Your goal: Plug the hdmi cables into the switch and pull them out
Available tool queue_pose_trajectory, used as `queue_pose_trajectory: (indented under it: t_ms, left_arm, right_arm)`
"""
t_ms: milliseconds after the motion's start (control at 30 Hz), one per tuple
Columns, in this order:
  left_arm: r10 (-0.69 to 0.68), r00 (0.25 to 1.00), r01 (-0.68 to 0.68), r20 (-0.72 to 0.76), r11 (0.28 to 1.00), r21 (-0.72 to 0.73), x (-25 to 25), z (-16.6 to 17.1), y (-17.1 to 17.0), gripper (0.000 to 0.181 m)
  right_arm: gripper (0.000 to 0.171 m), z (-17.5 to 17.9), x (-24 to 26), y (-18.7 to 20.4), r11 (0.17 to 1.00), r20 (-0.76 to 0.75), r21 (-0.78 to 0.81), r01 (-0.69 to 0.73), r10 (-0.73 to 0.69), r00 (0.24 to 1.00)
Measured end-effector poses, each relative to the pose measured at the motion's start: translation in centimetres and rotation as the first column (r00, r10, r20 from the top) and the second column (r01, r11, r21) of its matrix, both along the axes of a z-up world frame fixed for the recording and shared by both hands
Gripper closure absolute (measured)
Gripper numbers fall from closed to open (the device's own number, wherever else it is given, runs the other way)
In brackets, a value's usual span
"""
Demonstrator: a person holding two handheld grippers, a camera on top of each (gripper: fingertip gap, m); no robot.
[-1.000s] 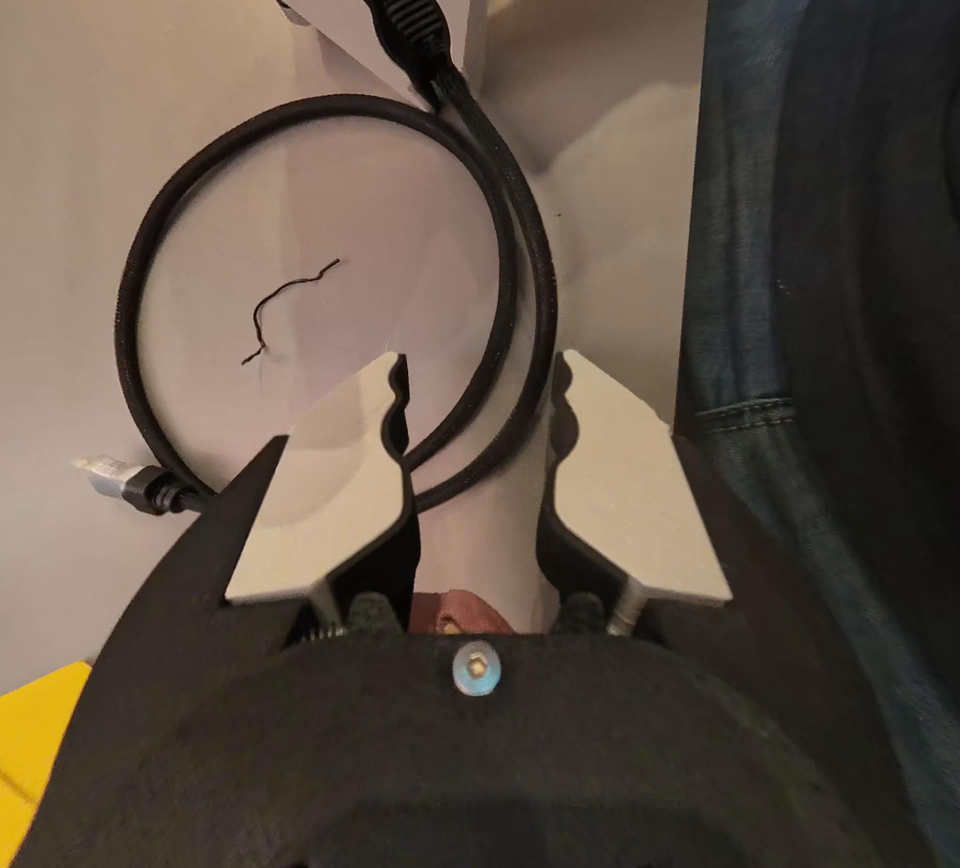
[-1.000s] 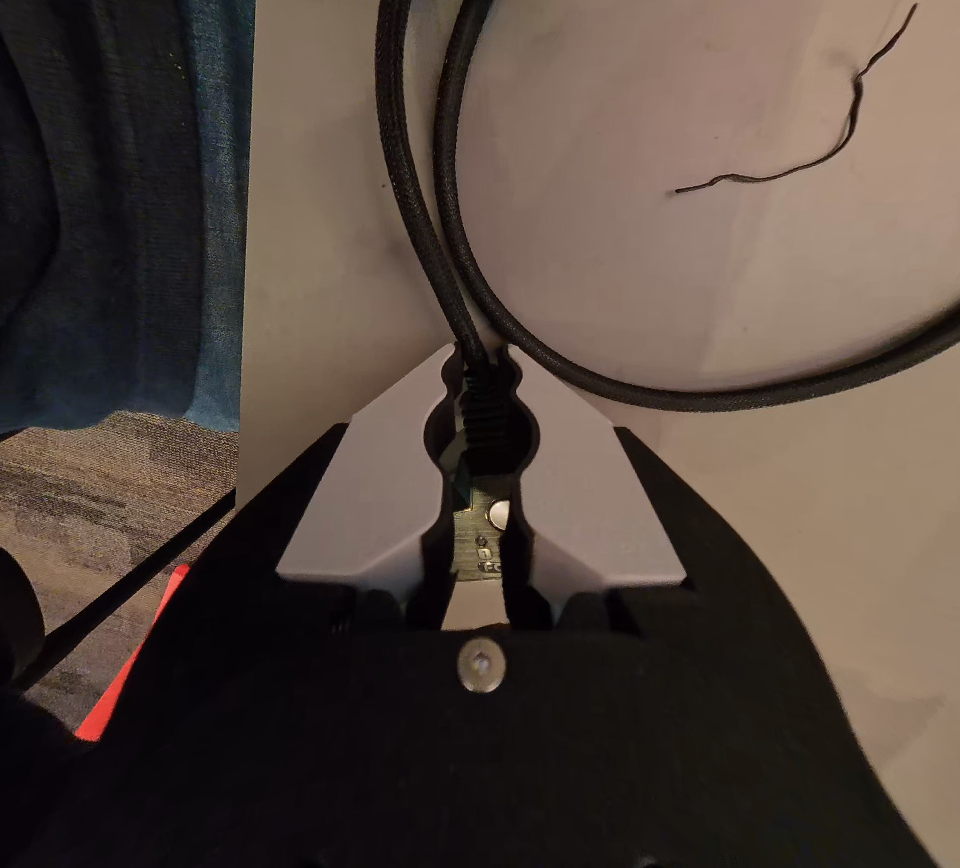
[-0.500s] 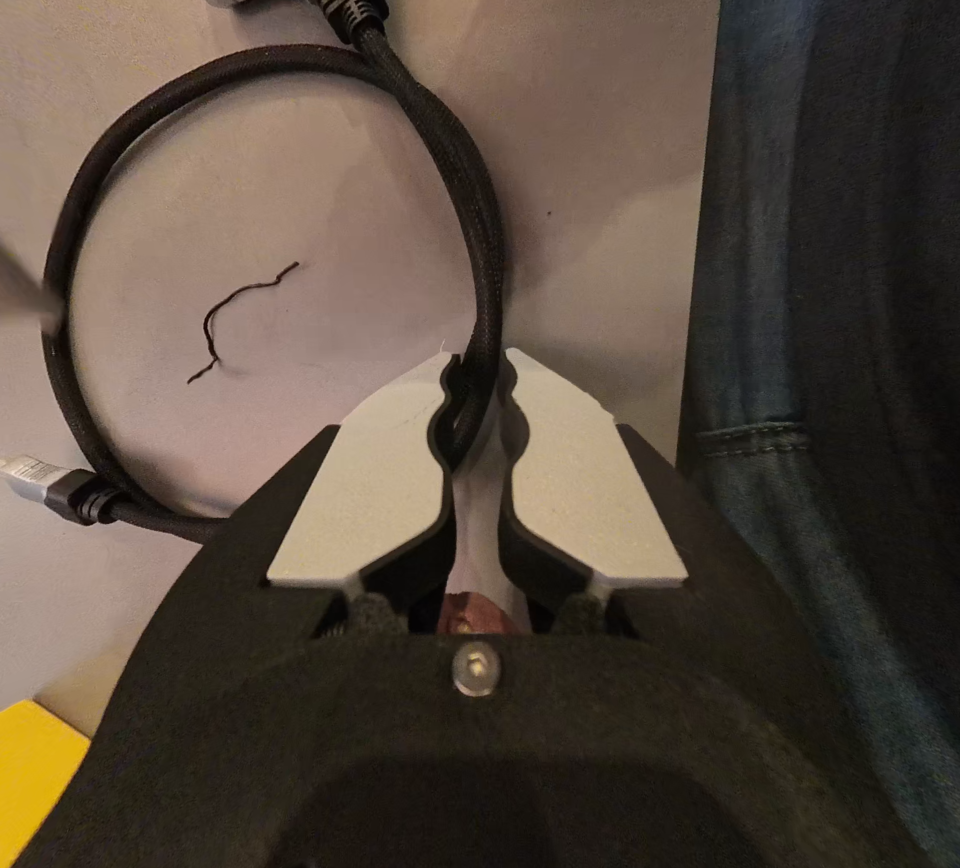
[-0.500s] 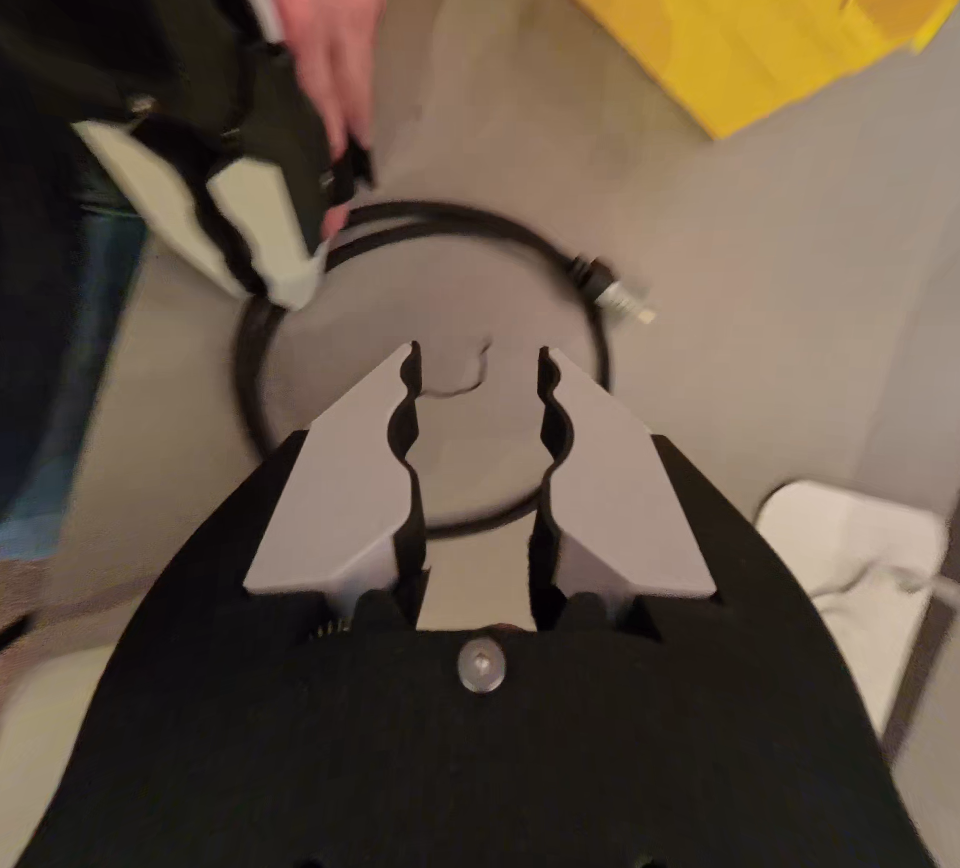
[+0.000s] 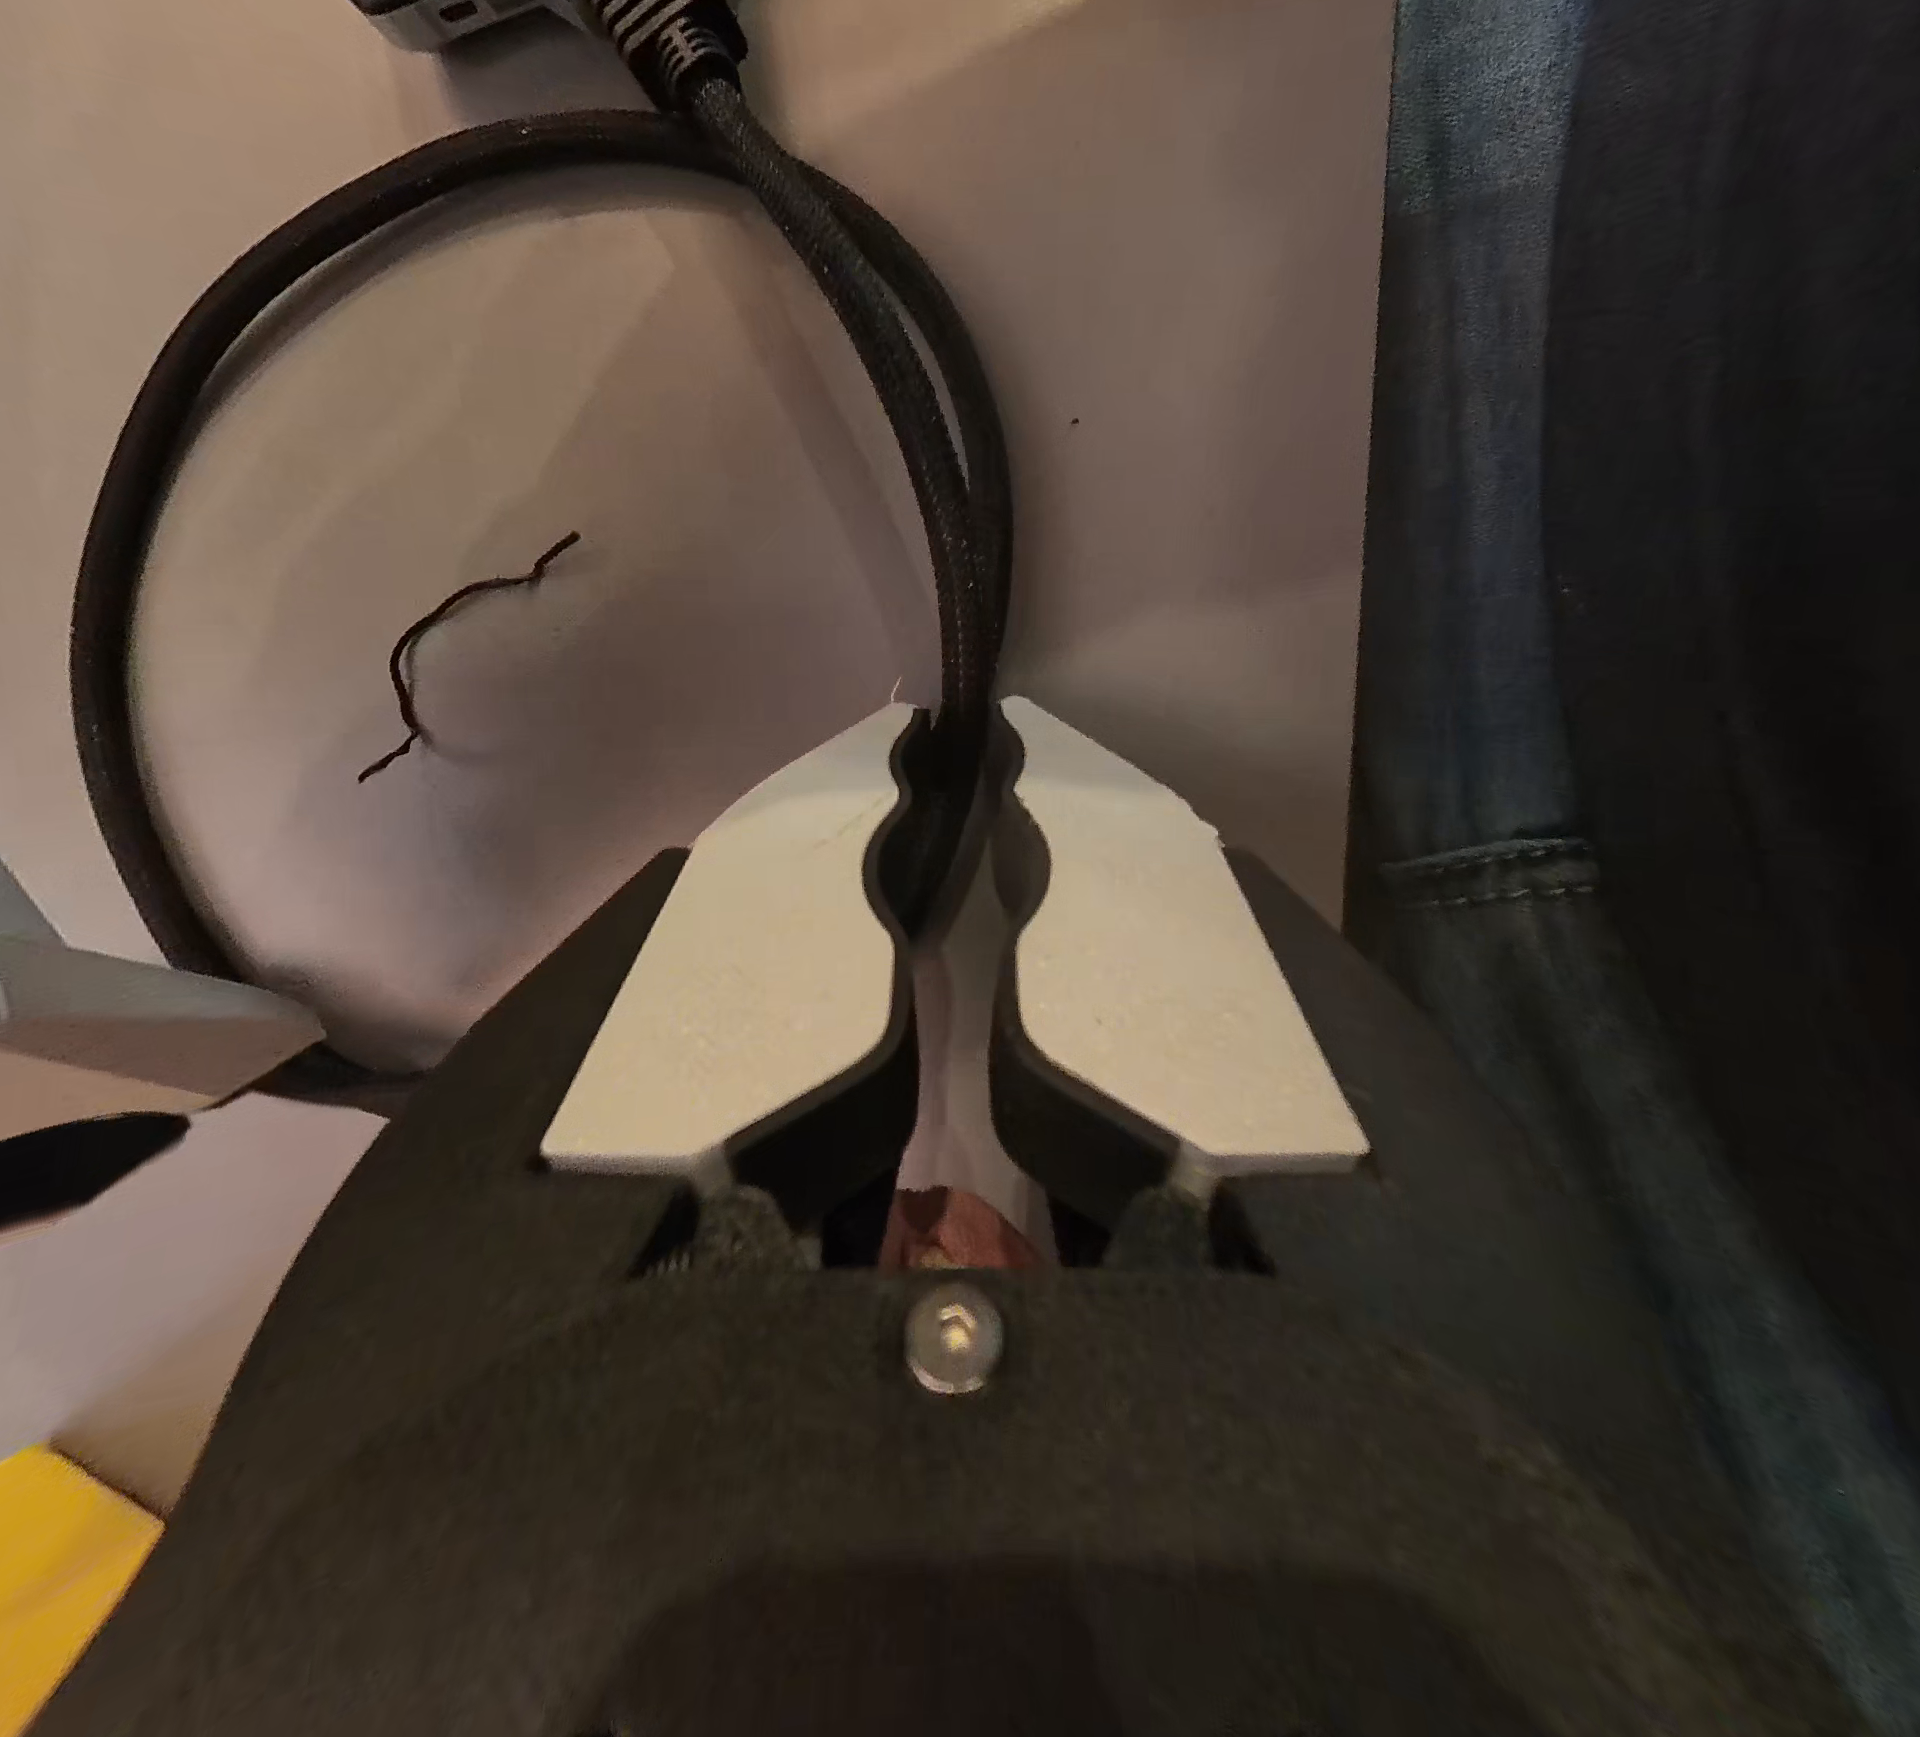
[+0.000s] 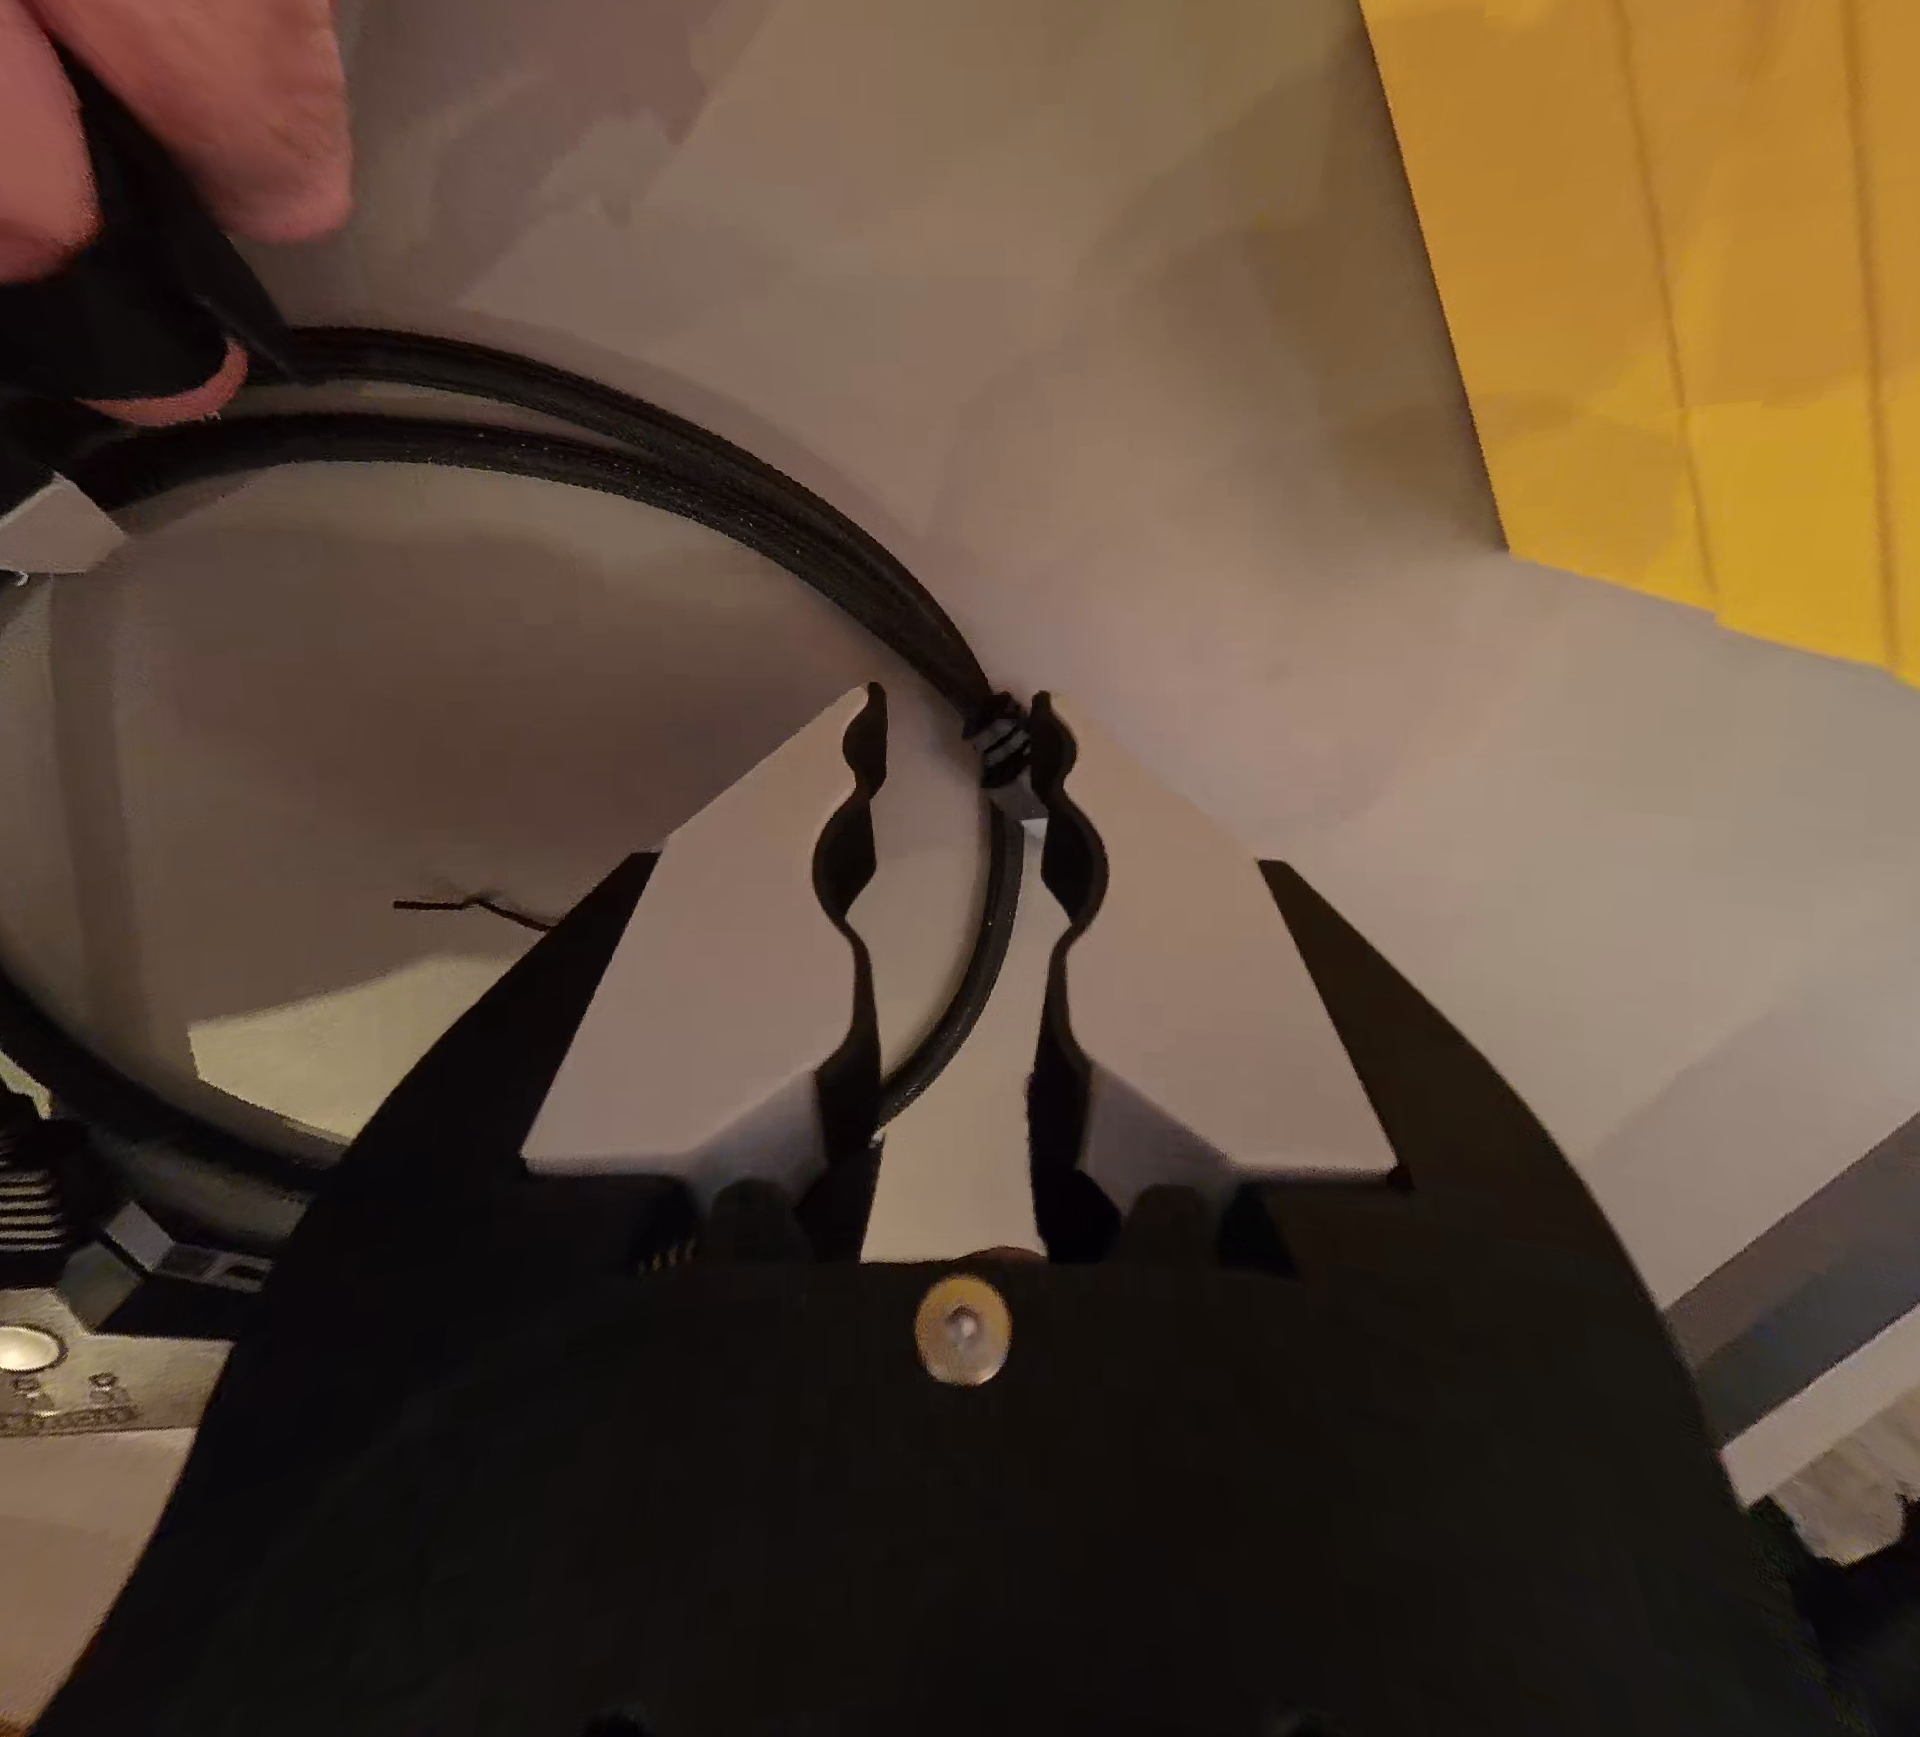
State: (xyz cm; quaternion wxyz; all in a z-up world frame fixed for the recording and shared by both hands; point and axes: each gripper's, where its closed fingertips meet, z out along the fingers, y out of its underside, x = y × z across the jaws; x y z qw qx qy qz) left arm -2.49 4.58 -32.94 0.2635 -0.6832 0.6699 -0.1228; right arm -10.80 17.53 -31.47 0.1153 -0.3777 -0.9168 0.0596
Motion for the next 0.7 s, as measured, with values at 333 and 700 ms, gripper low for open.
queue_pose_trajectory:
  t_ms: [333,700]
  left_arm:
    - [0.013,1.000,-0.013,0.009,1.000,-0.015,0.0,0.0,-0.1,0.172]
    - [0.098,0.995,-0.097,-0.008,0.995,0.026,-1.4,0.1,1.7,0.169]
  right_arm:
    - [0.156,-1.3,0.3,0.7,0.997,0.110,0.071,-0.037,0.029,0.993]
    - [0.158,2.7,3.0,4.2,0.982,0.054,0.151,0.111,-0.120,0.991]
